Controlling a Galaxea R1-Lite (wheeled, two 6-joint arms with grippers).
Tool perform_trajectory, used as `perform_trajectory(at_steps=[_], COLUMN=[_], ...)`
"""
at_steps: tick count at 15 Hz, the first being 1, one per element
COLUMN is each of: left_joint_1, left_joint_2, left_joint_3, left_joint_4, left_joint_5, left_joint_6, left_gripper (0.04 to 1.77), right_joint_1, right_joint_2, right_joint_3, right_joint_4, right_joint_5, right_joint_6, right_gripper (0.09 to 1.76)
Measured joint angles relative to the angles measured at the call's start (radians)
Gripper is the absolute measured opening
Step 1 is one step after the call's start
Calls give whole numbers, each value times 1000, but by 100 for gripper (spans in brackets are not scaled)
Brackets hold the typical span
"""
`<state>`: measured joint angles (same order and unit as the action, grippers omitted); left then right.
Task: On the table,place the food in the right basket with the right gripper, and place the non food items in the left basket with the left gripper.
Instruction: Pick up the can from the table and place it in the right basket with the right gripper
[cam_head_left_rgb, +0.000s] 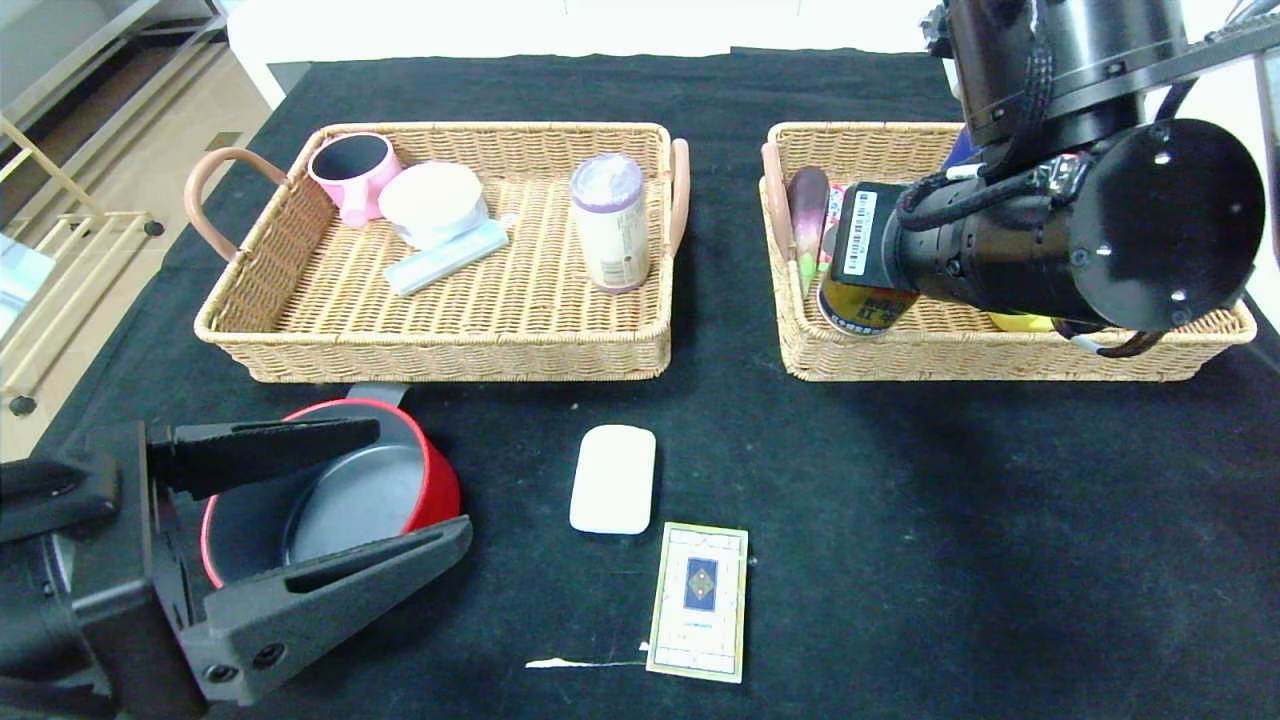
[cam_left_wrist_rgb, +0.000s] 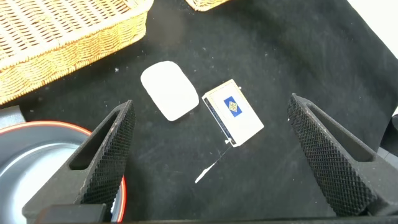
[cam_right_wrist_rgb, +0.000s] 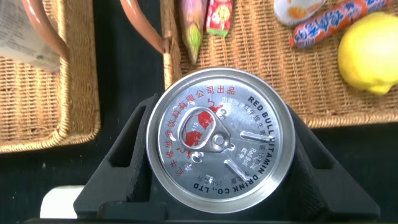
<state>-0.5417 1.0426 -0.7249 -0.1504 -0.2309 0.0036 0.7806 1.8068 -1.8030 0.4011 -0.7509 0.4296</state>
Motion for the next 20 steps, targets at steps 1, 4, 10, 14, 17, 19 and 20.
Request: perform_trajectory(at_steps=[1,4,10,14,17,19,20], left_joint_1=[0,0,0,0,0,0,0], left_joint_2=[0,-2,-5,-7,-8,-8,-8], left_joint_3=[0,-1,-2,-2,-3,-3,-3], left_joint_4=[-1,-1,-1,-1,-1,-1,-2], left_joint_5=[0,-1,-1,-1,-1,-1,-1], left_joint_6=[0,1,1,1,1,1,1], left_gripper=[176,176,176,176,176,176,176], right_joint_1=[-10,-46,-124,-161,-171,-174,-173], right_joint_2=[6,30,89,128,139,142,142], right_joint_3=[-17,-50,-92,-124,-130,-135,-136], right_joint_4=[0,-4,-102,-105,-106,-106,-107], right_joint_5=[0,0,6,8,25,25,26], right_joint_6=[-5,-11,-56,-55,-55,-57,-56], right_gripper=[118,118,118,118,118,127,132])
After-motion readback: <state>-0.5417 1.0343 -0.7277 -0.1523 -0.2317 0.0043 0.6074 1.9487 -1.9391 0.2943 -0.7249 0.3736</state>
